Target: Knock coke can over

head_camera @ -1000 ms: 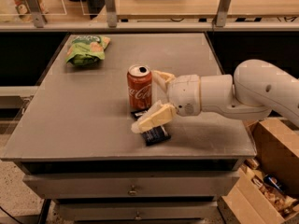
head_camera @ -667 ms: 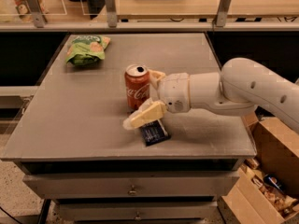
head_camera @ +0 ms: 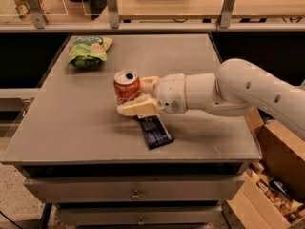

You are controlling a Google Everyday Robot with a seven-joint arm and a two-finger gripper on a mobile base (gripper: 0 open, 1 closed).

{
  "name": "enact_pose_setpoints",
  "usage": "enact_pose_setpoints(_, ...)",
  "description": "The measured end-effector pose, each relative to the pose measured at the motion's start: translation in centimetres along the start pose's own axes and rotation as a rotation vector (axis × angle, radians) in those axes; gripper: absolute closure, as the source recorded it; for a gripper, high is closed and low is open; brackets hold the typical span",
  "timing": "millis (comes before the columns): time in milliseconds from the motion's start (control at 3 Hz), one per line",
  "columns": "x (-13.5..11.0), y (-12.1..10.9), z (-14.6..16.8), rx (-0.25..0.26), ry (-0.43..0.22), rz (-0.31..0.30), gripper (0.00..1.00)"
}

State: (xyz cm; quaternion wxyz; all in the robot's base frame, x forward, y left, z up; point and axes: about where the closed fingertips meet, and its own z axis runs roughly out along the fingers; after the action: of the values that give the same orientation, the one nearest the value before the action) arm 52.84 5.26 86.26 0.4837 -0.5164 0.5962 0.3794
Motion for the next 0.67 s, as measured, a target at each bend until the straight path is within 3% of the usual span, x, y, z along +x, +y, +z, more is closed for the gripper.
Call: enact_pose_setpoints(667,-0.24,0.39,0.21,-0.007,-0.002,-0.007,0.87)
